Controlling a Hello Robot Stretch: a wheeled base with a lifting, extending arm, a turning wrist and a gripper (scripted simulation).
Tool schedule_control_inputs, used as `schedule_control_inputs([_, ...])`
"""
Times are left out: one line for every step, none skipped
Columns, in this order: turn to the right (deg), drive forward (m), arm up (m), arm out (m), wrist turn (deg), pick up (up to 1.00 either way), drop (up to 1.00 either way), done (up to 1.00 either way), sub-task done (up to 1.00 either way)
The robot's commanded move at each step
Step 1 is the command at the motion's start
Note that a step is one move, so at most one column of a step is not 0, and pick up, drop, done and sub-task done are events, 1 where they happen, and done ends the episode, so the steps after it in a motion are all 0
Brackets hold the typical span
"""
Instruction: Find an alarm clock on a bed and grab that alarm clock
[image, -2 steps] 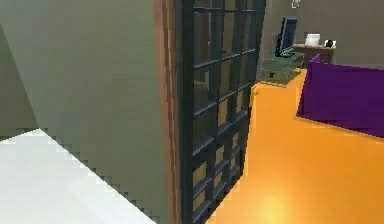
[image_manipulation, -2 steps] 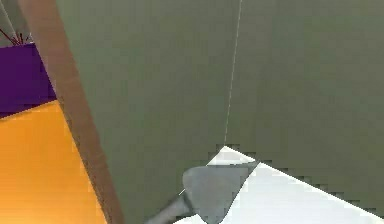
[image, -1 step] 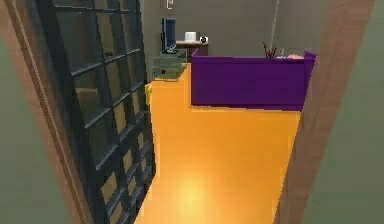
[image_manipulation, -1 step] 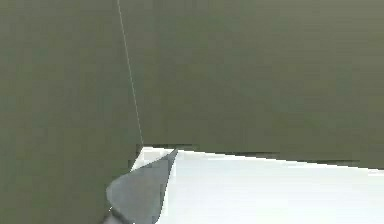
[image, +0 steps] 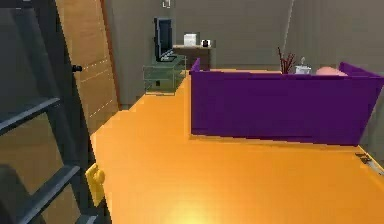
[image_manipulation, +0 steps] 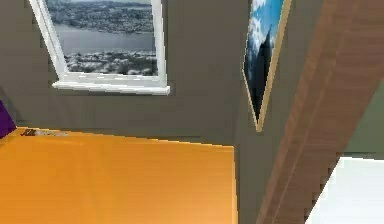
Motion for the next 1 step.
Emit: schedule_control_inputs([0.0,0.75,0.0,0.0,0.0,0.0,0.0,0.0,0.0])
